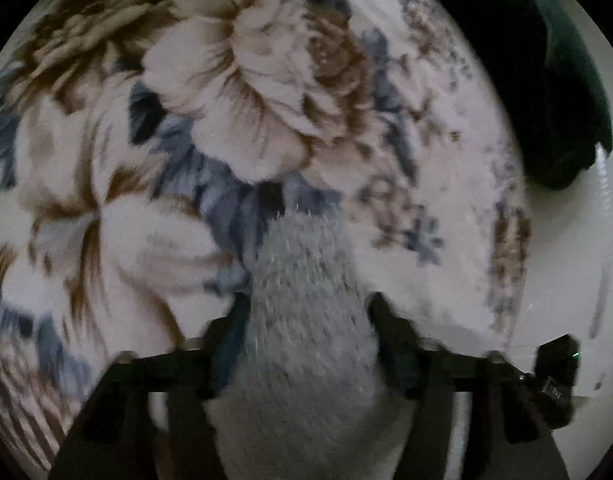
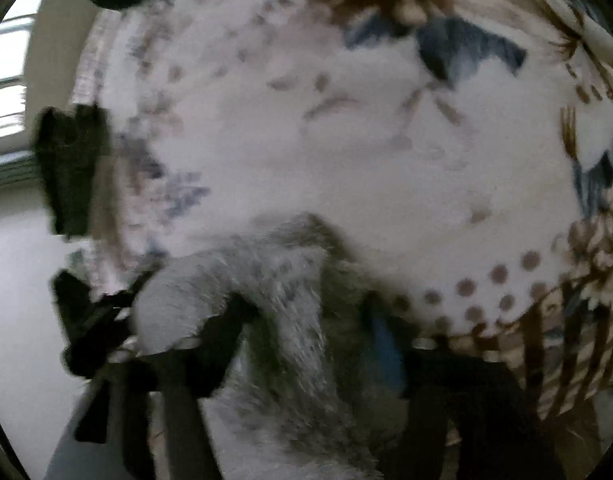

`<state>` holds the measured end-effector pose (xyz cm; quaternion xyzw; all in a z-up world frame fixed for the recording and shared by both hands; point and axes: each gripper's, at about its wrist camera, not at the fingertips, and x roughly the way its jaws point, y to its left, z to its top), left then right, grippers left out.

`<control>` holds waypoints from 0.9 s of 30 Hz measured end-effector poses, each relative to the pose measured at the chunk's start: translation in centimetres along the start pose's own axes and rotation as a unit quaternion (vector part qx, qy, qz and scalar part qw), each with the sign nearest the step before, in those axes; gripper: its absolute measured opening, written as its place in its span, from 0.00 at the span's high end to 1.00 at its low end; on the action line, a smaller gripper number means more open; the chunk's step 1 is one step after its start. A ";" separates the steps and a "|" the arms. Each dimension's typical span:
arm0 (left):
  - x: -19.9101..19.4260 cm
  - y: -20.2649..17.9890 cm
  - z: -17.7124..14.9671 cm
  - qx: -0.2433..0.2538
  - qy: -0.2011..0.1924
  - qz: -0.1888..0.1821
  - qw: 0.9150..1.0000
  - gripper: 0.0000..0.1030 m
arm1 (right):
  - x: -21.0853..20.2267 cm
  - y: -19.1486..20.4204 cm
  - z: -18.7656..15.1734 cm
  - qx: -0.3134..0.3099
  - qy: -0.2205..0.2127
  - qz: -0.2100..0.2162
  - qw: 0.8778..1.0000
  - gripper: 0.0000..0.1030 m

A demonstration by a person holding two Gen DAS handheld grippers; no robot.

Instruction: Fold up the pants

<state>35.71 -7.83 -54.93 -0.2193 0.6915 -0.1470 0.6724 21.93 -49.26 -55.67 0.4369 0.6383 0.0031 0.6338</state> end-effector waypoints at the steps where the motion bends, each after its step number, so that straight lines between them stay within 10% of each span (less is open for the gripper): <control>1: -1.0 -0.3 -0.7 0.002 -0.013 -0.016 1.000 0.12 | -1.0 -0.2 -0.6 -0.004 -0.008 0.013 1.000 0.10; 5: -4.1 -0.5 -4.5 0.025 -0.051 -0.059 0.997 0.00 | -0.5 -1.9 -2.8 -0.001 0.014 0.028 1.000 0.09; 16: 2.2 4.4 -8.4 -0.012 0.003 -0.094 0.995 0.02 | 7.8 -5.3 -3.9 0.007 0.096 0.107 0.990 0.06; 18: 1.8 4.3 -8.2 -0.003 -0.006 -0.103 0.995 0.24 | 8.0 -5.0 -3.8 0.005 0.086 0.111 0.990 0.08; 20: 1.4 4.1 -8.2 0.005 -0.007 -0.109 0.994 0.53 | 7.8 -4.2 -4.0 -0.007 0.082 0.115 0.990 0.39; 27: -0.5 4.0 -8.3 -0.013 -0.010 -0.153 0.988 0.65 | 5.5 -1.1 -5.2 -0.014 0.056 0.127 0.990 0.54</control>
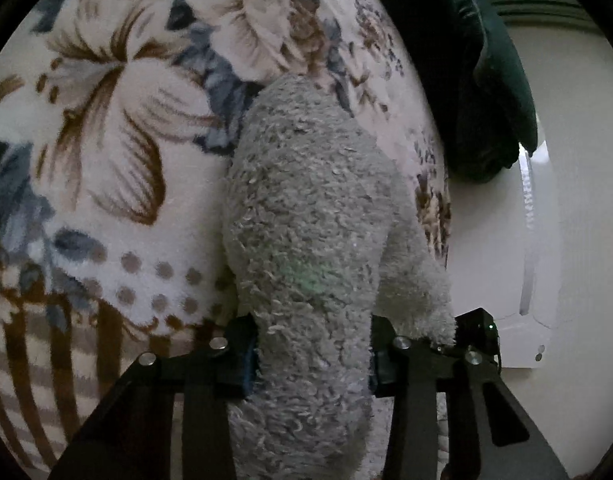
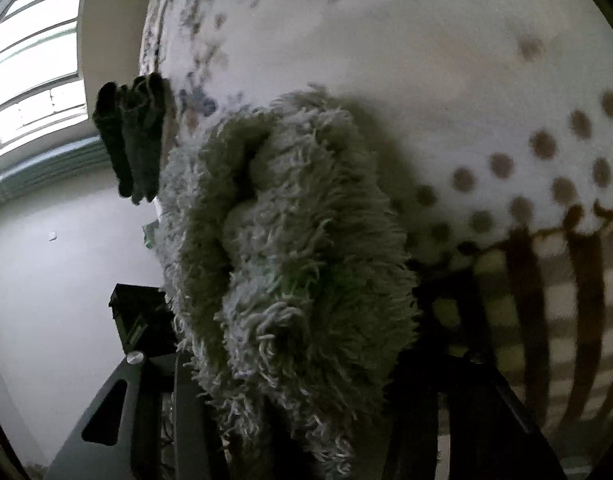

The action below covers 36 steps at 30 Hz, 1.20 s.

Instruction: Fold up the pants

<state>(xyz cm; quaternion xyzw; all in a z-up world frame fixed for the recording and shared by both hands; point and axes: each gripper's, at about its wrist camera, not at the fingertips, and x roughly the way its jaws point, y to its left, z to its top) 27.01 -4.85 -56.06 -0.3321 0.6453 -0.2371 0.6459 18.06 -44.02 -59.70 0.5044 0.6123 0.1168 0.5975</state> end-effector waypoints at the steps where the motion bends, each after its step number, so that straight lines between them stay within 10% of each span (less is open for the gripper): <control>1: -0.1 -0.4 -0.1 -0.001 -0.002 -0.003 1.000 0.65 | -0.7 0.4 -0.1 -0.001 0.000 0.003 1.000 0.55; 16: -17.6 -12.5 5.8 0.058 -0.083 0.013 0.995 0.65 | -4.9 22.8 1.4 -0.097 -0.005 0.002 0.995 0.55; 26: -29.8 -13.0 25.4 0.059 -0.130 0.023 0.989 0.65 | 3.2 44.5 11.0 -0.145 -0.021 -0.003 0.989 0.55; 36: -32.3 -6.3 46.9 0.060 -0.137 0.090 0.985 0.64 | 20.5 58.5 27.1 -0.154 -0.002 -0.032 0.988 0.55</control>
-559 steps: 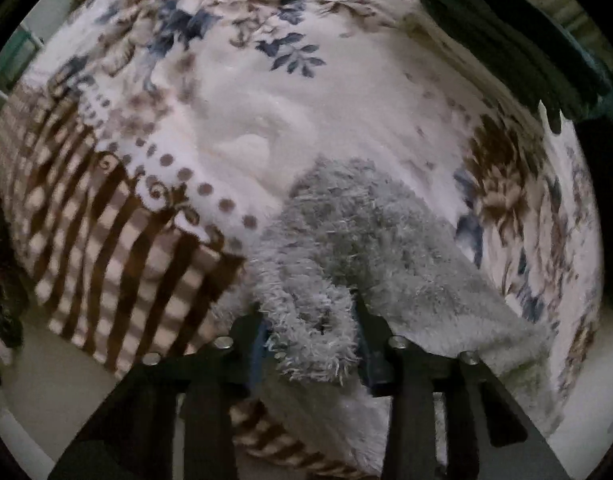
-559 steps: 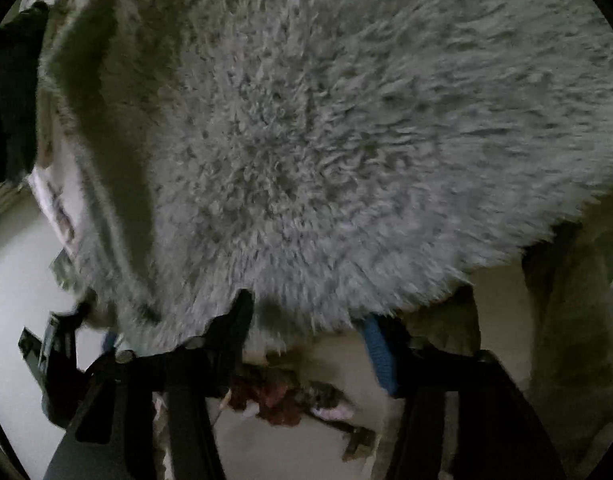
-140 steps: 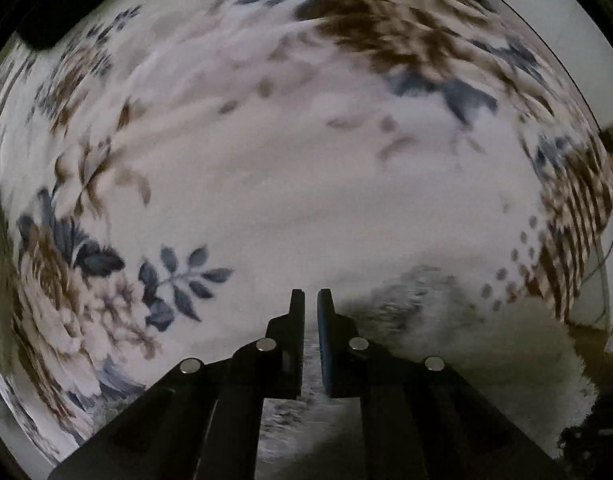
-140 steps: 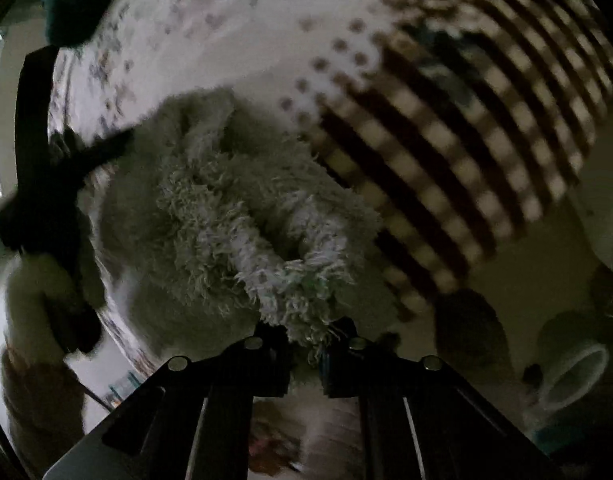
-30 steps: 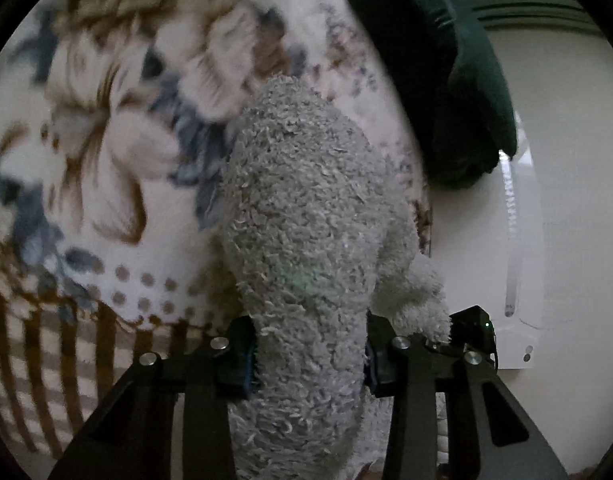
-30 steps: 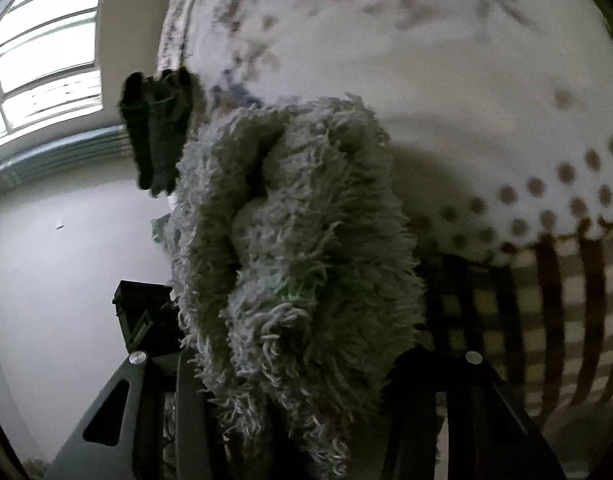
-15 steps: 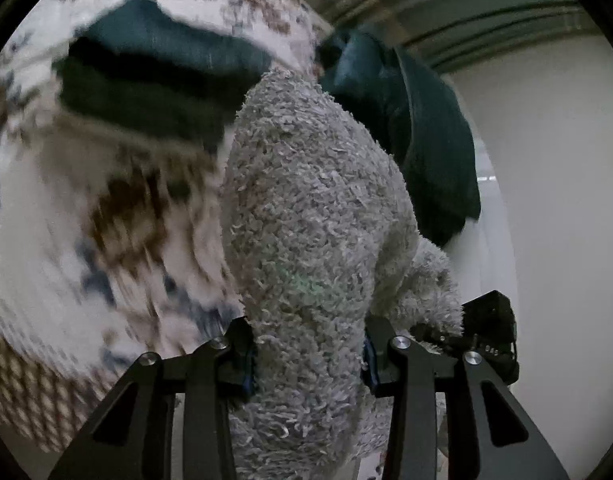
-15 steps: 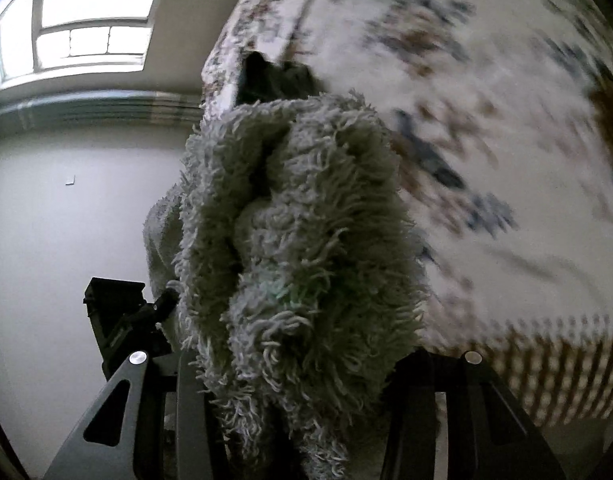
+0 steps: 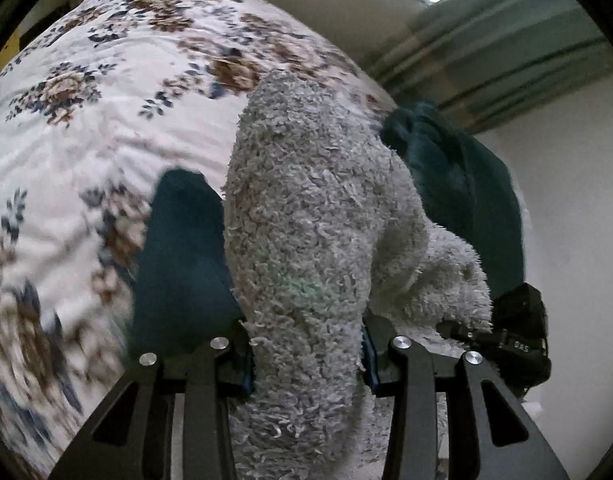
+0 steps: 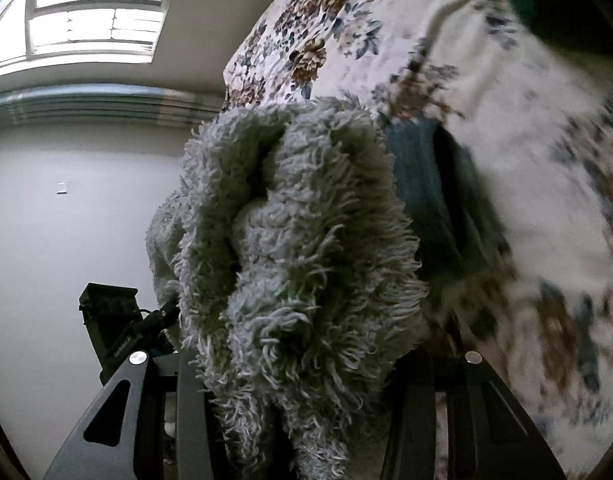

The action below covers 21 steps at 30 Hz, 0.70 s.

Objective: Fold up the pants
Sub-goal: 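Lower the folded blanket onto the bed and open both grippers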

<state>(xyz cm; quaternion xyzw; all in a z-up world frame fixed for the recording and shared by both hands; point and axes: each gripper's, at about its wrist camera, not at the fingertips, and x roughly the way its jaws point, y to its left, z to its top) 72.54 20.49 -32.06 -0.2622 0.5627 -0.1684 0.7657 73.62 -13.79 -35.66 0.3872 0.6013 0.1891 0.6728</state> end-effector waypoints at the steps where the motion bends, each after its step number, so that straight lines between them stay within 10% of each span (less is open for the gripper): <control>1: 1.0 1.1 0.9 -0.003 0.004 0.019 1.000 0.62 | 1.4 0.6 1.4 -0.004 0.002 -0.012 1.000 0.55; 6: 7.0 5.6 3.7 -0.004 0.071 0.124 0.990 0.57 | 7.4 1.6 5.3 -0.047 0.023 -0.143 0.988 0.43; 10: 6.9 4.5 2.8 0.039 0.057 0.171 0.983 0.30 | 8.0 2.0 5.1 -0.070 0.028 -0.212 0.974 0.07; 14: 4.2 2.0 1.9 0.070 0.004 0.198 0.978 0.08 | 5.6 4.5 3.0 -0.139 -0.015 -0.289 0.947 0.07; 21: 0.0 -2.2 -2.2 0.094 -0.058 0.279 0.954 0.06 | -1.1 9.7 -5.2 -0.210 -0.115 -0.397 0.886 0.07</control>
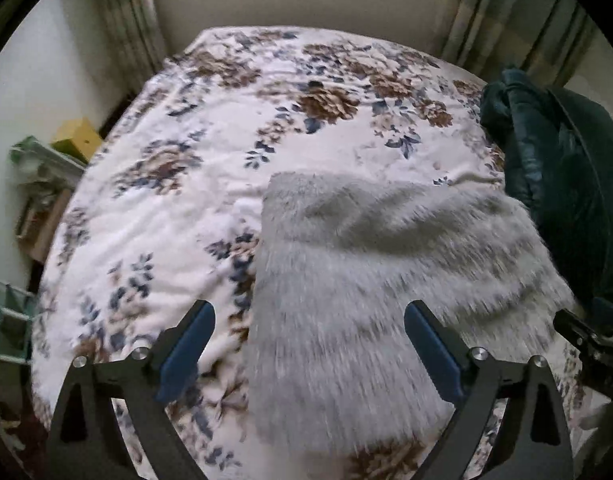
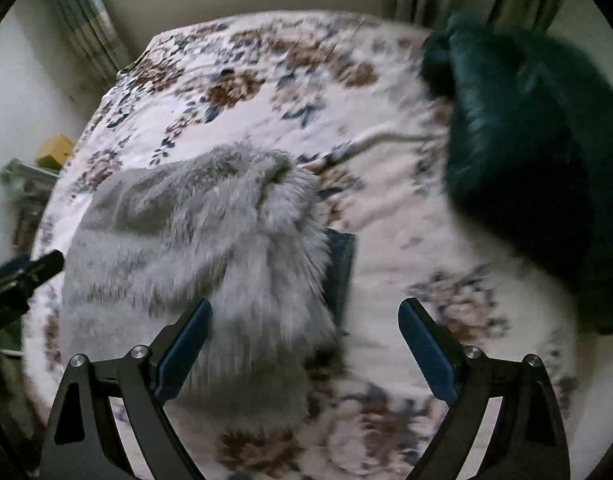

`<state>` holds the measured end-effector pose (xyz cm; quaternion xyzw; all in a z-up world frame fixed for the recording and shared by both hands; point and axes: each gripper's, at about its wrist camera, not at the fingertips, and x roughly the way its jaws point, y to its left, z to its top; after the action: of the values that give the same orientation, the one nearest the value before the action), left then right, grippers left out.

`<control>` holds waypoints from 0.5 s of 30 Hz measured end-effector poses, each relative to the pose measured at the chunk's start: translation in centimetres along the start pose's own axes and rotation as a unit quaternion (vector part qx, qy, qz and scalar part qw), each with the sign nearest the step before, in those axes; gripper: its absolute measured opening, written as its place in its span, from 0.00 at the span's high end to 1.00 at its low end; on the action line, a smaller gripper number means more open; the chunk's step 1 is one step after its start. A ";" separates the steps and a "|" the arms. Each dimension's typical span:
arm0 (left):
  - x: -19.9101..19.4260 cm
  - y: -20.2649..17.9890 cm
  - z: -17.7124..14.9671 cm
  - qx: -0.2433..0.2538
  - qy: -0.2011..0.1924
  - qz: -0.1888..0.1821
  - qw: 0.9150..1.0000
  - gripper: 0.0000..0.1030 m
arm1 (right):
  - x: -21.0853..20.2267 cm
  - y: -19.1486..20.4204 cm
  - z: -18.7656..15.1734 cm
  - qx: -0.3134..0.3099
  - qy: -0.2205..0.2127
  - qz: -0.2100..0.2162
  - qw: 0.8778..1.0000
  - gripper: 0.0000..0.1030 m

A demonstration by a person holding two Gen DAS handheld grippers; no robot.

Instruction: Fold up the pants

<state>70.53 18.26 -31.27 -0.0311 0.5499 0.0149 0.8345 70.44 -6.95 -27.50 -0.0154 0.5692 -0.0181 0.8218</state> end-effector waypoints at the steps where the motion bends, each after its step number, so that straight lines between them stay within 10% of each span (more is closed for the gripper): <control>1: -0.8 -0.3 -0.6 -0.004 -0.004 0.001 1.000 0.06 | -1.6 0.0 -1.0 -0.003 -0.008 -0.009 1.000 0.07; 15: -16.4 -3.5 -10.7 -0.001 -0.061 0.015 0.998 0.06 | -20.5 -1.7 -12.3 0.005 -0.097 -0.020 0.995 0.07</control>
<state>54.45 14.17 -20.31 -0.0229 0.4980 0.0302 0.8663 51.69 -7.77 -12.62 -0.0242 0.4862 -0.0353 0.8728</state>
